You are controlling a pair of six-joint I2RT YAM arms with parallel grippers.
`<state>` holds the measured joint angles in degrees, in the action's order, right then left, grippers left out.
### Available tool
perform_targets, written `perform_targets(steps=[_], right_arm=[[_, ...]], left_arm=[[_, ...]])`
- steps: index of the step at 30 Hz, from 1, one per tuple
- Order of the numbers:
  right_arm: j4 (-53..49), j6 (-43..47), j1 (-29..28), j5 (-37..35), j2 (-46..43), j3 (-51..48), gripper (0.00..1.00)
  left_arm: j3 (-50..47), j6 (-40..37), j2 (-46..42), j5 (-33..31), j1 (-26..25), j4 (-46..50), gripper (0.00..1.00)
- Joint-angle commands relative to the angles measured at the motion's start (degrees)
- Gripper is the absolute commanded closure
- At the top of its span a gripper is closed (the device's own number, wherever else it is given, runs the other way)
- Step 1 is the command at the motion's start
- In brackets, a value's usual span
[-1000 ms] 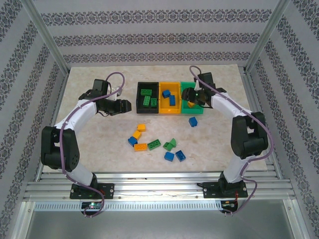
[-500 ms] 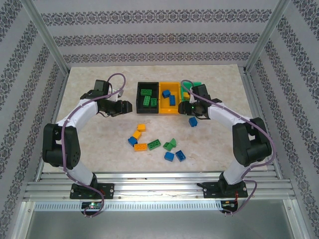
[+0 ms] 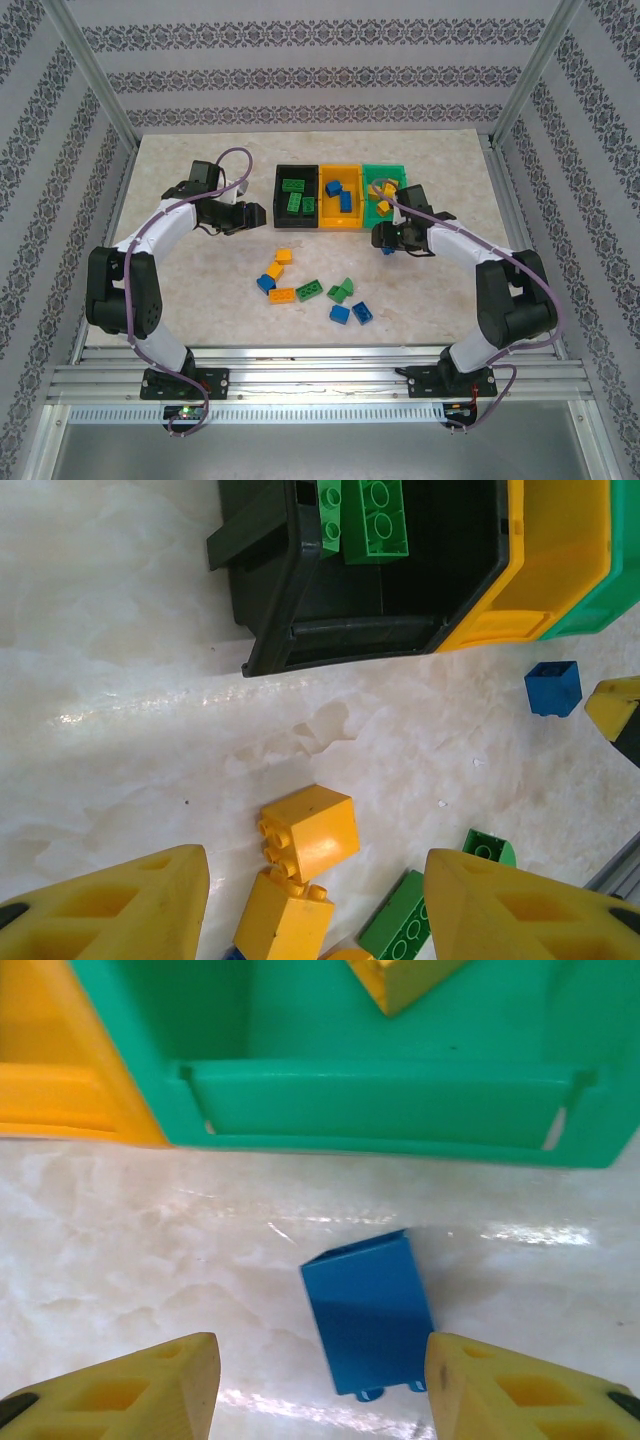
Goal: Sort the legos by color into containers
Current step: Pick up the lego from the middle-right of the table.
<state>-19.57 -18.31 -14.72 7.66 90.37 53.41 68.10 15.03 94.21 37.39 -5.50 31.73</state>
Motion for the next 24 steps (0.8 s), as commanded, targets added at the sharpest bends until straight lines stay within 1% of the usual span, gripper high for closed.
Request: perform_targets(steps=[1, 8, 18, 24], right_arm=[[-2.45, 1.77, 0.42, -1.76, 0.79, 0.83, 0.43], [-4.59, 2.48, 0.53, -2.28, 4.83, 3.79, 0.43], [-3.91, 2.74, 0.07, -2.75, 5.44, 3.20, 0.43], [-5.72, 2.66, -1.16, -4.42, 8.28, 4.77, 0.43]], left_arm=[[0.37, 0.25, 0.45, 1.29, 0.62, 0.27, 0.41], [0.73, -0.36, 0.10, 0.69, 0.58, 0.83, 0.41], [0.64, -0.27, 0.12, 0.89, 0.58, 0.77, 0.41], [0.64, -0.09, 0.18, 0.93, 0.58, 0.43, 0.41]])
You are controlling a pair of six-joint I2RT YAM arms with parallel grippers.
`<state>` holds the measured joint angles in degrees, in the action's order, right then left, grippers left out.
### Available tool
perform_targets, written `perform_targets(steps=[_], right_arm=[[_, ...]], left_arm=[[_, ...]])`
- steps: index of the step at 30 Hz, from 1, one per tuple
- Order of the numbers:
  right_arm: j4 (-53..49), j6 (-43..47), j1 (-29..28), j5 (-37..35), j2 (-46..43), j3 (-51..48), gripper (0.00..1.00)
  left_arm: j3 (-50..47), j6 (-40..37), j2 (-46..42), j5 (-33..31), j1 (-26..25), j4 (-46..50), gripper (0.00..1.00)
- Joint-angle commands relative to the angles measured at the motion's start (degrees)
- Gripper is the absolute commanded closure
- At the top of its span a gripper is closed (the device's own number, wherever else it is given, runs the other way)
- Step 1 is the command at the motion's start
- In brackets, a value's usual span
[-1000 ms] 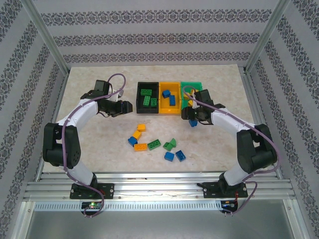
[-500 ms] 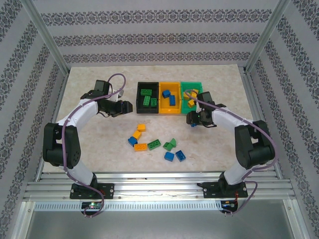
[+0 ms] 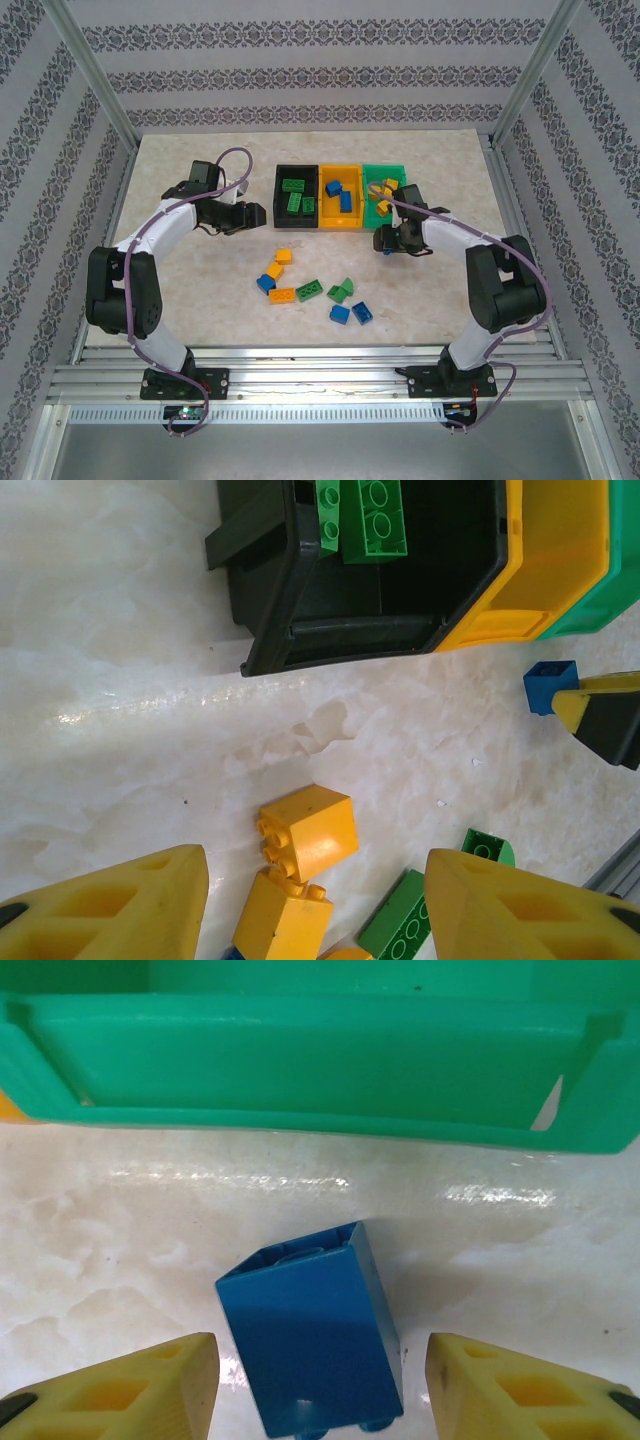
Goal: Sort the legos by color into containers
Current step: Pick up the lego from the middle-right of the table, then place the lego in the container.
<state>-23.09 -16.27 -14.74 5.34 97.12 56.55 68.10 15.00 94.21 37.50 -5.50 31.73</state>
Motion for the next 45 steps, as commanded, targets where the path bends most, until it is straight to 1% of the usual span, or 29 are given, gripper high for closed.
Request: perform_targets(steps=[1, 4, 7, 11, 14, 18, 24, 27, 31, 32, 33, 34, 35, 36, 40, 45], right_arm=[[-2.28, 0.79, -1.84, -2.88, 1.71, 1.76, 0.43], [-2.75, 1.07, -2.74, -3.32, 3.00, 2.67, 0.46], [-2.99, 1.07, -3.47, -3.42, 3.40, 3.38, 0.52], [-2.22, 1.16, -4.33, -3.24, 2.73, 3.29, 0.65], [-2.46, 0.77, -4.89, -2.48, 2.56, 4.28, 0.68], [-2.36, 0.17, -6.40, -1.39, 1.43, 6.35, 0.68], [0.24, -1.95, -7.40, 4.07, 2.55, 12.87, 0.67], [1.73, -2.78, -7.38, 6.92, 4.92, 17.34, 0.67], [1.02, -3.14, -7.22, 8.06, 9.69, 25.39, 0.67], [1.03, -3.45, -7.25, 8.40, 11.01, 27.18, 0.65], [1.11, -3.91, -7.22, 8.67, 11.98, 28.67, 0.61], [1.05, -4.28, -7.18, 8.81, 12.76, 30.00, 0.55], [0.74, -4.59, -7.15, 9.17, 13.68, 31.47, 0.52], [0.55, -4.72, -7.28, 9.49, 14.34, 32.52, 0.51], [1.16, -5.07, -7.41, 9.77, 14.39, 32.31, 0.50], [2.40, -5.17, -7.41, 9.41, 12.21, 26.94, 0.50]], left_arm=[[0.64, -0.15, 0.34, 0.96, 0.65, 0.60, 0.41], [0.68, -0.15, 0.38, 0.84, 0.58, 0.79, 0.41], [0.64, -0.06, 0.25, 0.82, 0.58, 0.46, 0.41], [0.64, -0.32, 0.45, 1.00, 0.49, 0.88, 0.41], [0.59, -0.11, 0.10, 0.74, 0.49, 0.54, 0.41], [0.72, -0.39, 0.37, 0.91, 0.49, 0.86, 0.41], [0.55, -0.13, 0.05, 0.78, 0.32, 0.53, 0.41], [0.55, -0.24, 0.18, 0.80, 0.25, 0.75, 0.41], [0.91, -1.20, 0.36, -0.55, 0.22, 1.65, 0.41], [0.99, -1.33, 0.37, -0.75, 0.17, 2.00, 0.41], [0.99, -1.46, 0.36, -0.93, 0.14, 2.02, 0.41], [0.99, -1.41, 0.40, -1.02, 0.19, 2.02, 0.41], [0.99, -1.41, 0.29, -1.10, 0.18, 1.94, 0.41], [0.99, -1.38, 0.24, -1.26, 0.14, 2.01, 0.41], [1.07, -1.76, 0.38, -1.87, 0.20, 2.29, 0.41], [1.16, -1.65, 1.14, -1.20, 0.05, 2.29, 0.41]])
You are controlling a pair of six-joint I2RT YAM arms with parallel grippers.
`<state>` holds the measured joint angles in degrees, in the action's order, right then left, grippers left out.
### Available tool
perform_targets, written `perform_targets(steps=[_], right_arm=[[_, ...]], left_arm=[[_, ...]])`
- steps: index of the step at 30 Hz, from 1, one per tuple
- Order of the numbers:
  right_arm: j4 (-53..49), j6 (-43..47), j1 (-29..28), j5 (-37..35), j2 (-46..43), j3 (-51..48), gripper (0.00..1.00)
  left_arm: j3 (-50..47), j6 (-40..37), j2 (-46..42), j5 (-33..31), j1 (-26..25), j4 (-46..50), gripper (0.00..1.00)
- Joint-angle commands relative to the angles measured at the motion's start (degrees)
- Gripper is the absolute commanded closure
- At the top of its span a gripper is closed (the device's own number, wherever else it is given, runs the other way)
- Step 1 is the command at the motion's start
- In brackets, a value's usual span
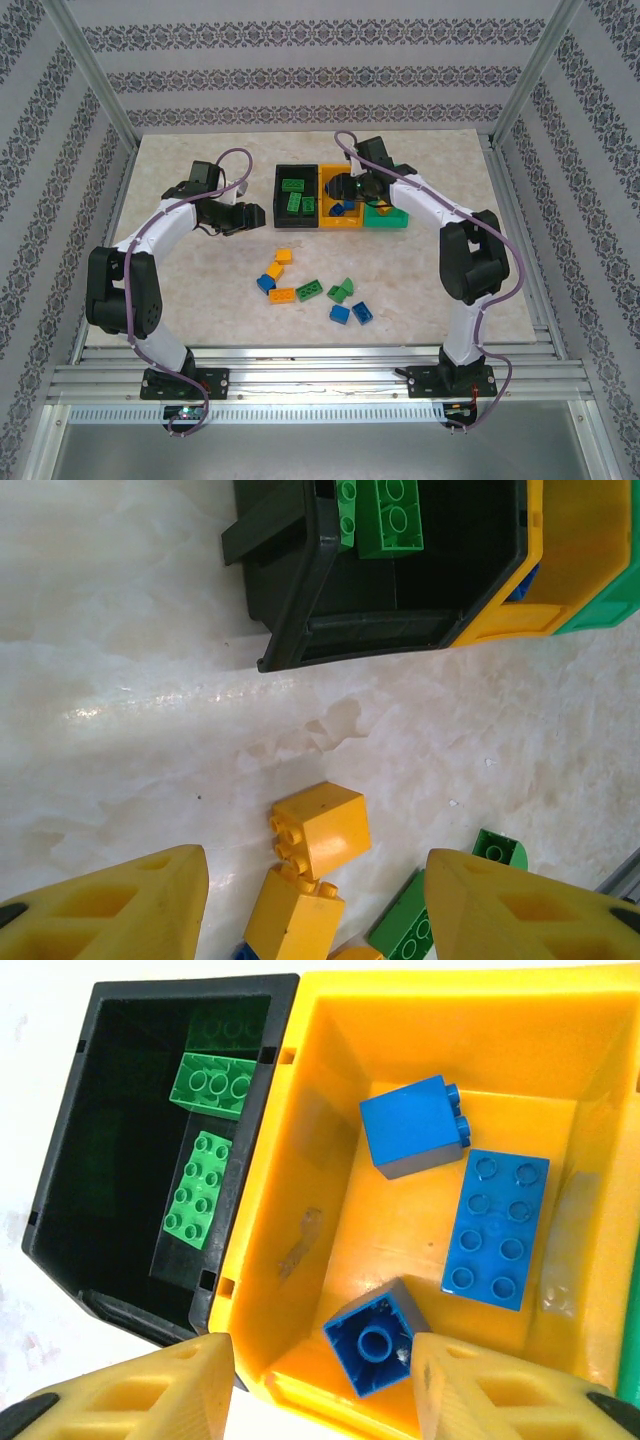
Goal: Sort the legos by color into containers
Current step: Place the lego in the container, then pick up the lego from the center of the table.
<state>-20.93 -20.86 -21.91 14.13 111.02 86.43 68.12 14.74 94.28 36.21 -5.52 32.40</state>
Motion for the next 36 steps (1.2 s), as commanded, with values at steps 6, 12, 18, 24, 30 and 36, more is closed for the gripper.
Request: perform_targets(steps=[6, 12, 18, 24, 30, 36], right_arm=[[1.24, -0.58, -0.25, -0.42, -4.94, -9.06, 0.49], [2.47, -1.24, -0.32, -0.71, -6.45, -11.90, 0.49], [3.72, -2.14, -0.74, -1.02, -6.92, -12.84, 0.49], [5.26, -2.51, -0.94, -2.26, -8.90, -14.99, 0.49], [9.37, -1.79, -0.95, -4.39, -13.23, -20.08, 0.48], [12.15, -0.10, -0.98, -7.96, -18.37, -25.67, 0.46]], left_arm=[[1.29, -1.55, 1.66, 0.49, -0.08, 1.70, 0.41], [1.39, -1.60, 1.74, 0.36, -0.27, 1.96, 0.41], [1.50, -1.84, 1.60, -0.14, -0.78, 2.31, 0.41], [1.67, -2.43, 1.43, -1.51, -1.64, 2.93, 0.41], [2.11, -4.10, 1.48, -4.09, -3.57, 4.22, 0.41], [3.02, -6.89, 3.04, -7.80, -7.91, 6.46, 0.37]])
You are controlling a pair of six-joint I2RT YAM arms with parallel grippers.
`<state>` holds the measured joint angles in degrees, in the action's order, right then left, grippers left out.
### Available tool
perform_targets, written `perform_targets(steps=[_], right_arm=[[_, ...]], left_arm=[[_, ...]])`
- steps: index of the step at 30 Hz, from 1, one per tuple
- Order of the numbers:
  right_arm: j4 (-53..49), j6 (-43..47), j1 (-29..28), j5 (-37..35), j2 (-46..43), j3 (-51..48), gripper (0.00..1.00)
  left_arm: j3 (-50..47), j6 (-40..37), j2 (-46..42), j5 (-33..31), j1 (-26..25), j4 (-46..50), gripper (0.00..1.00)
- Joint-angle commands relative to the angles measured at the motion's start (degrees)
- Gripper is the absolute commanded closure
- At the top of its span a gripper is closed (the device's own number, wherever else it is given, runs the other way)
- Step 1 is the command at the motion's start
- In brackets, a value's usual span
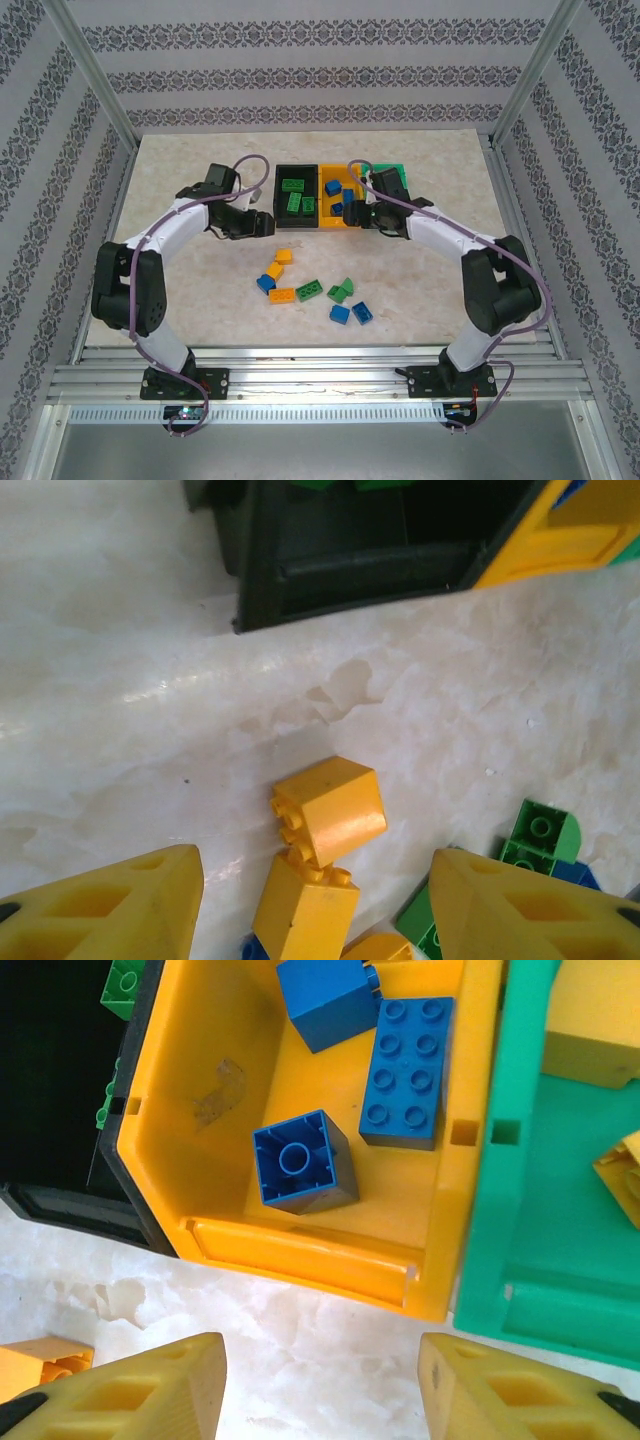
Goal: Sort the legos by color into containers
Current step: Pick up the lego from the center of the table.
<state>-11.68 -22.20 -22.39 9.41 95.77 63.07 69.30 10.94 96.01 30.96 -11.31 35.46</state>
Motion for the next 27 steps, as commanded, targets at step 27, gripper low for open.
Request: perform_targets(steps=[27], right_arm=[[7.83, 3.39, 4.31, -2.01, -11.89, -14.29, 0.45]], left_arm=[[9.32, 0.78, 16.31, -15.13, -14.11, 7.52, 0.55]])
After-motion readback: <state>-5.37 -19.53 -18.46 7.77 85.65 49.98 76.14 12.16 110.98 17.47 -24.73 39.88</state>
